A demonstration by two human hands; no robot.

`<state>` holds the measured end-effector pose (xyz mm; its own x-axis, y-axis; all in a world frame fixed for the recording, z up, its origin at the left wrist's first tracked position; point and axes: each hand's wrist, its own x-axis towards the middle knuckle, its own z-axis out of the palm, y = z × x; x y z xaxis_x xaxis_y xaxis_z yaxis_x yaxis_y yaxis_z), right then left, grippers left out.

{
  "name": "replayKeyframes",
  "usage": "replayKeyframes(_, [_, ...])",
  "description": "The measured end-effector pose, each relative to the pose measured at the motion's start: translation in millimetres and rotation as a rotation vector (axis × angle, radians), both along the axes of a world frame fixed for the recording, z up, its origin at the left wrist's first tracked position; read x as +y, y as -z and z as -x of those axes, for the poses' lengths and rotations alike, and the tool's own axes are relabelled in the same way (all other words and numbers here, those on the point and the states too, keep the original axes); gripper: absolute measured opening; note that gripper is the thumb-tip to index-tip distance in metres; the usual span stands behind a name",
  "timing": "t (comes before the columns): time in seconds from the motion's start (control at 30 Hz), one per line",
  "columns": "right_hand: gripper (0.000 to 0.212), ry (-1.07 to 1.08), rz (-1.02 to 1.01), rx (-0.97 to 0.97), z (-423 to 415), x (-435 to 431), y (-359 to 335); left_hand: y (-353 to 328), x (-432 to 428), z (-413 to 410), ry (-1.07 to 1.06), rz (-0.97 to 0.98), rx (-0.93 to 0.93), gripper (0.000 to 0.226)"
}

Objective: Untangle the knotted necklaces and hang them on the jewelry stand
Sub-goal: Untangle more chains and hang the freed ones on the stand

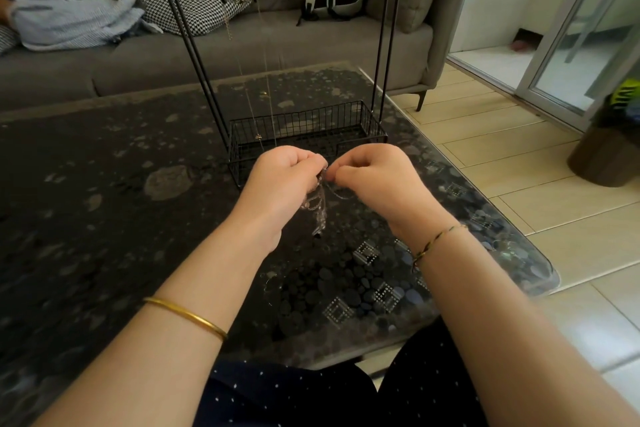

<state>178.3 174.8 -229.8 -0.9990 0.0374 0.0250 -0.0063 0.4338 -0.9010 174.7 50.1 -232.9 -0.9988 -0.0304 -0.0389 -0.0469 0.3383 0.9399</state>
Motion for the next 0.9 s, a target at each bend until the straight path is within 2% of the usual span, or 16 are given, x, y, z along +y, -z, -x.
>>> replayKeyframes(0.13, [0.01, -0.023, 0.058, -0.009, -0.5, -1.0, 0.2, 0.2, -2.2, 0.5, 0.006, -0.008, 0.001, 0.03])
replayKeyframes(0.27, [0.011, -0.021, 0.068, 0.021, -0.4, -1.3, 2.0, -1.3, -1.9, -1.4, 0.012, -0.045, 0.009, 0.03])
replayKeyframes(0.5, [0.006, -0.015, 0.113, -0.01, 0.1, -0.2, 0.2, -2.1, -2.0, -1.4, -0.02, -0.017, 0.074, 0.014])
replayKeyframes(0.67, [0.01, -0.033, 0.03, -0.048, -0.3, -0.5, 0.0, 0.9, -2.2, 1.7, -0.088, 0.061, 0.163, 0.011])
replayKeyframes(0.8, [0.017, -0.007, 0.018, -0.053, 0.9, 2.1, 0.3, 1.3, -8.0, 6.3, -0.189, -0.056, 0.074, 0.012])
replayKeyframes(0.9, [0.021, 0.039, 0.037, -0.048, 2.9, 3.7, 1.8, 0.1, -9.8, 8.3, -0.256, -0.256, -0.031, 0.018])
